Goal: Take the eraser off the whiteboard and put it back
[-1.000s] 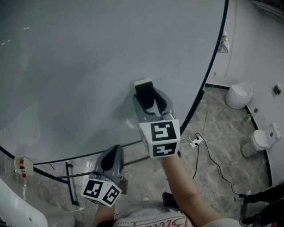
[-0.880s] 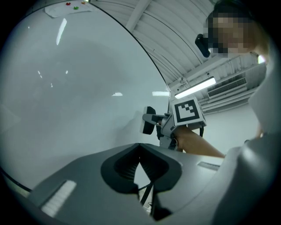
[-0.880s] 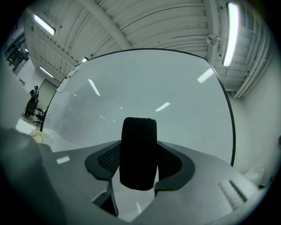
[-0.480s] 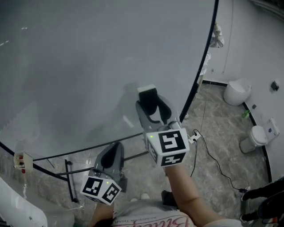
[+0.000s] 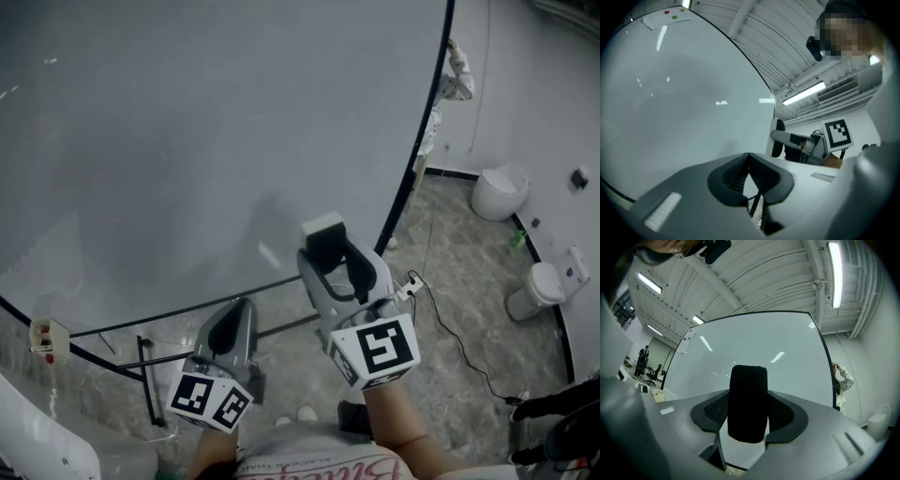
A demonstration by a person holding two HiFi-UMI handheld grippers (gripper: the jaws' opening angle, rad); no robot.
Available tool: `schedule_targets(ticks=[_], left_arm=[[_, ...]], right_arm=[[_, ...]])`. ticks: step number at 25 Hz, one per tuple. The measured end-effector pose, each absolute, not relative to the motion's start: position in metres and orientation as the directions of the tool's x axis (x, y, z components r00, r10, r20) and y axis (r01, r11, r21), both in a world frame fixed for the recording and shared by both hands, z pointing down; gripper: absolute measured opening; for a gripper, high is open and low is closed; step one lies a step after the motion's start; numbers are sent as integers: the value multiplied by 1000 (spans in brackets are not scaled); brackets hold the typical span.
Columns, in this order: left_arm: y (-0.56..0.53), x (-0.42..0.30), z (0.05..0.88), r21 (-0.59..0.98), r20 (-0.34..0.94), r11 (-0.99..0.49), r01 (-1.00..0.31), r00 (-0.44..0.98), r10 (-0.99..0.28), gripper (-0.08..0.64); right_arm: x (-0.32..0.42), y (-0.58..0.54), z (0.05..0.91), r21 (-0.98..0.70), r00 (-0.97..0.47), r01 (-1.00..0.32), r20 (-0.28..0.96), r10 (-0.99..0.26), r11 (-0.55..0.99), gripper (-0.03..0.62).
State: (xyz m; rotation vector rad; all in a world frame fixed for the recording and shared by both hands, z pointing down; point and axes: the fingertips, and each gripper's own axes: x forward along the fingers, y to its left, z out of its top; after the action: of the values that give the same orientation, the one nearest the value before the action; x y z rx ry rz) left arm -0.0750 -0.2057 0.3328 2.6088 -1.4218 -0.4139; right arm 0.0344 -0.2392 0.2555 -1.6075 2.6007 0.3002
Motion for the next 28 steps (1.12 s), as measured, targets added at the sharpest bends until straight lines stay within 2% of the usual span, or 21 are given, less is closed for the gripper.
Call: schedule_targets(ticks=[14,28], left_arm=[[-200,-74,327,233,-181,-563,-793,533,-826,-2],[-200,-72,327,243,-200,-580,-778,544,-815,-2]], right_arm=[[56,-213,296,-56,-450,-885,-152,-880,462,232],[57,-210,307,-45,-446,-890,-117,-888,453,233]])
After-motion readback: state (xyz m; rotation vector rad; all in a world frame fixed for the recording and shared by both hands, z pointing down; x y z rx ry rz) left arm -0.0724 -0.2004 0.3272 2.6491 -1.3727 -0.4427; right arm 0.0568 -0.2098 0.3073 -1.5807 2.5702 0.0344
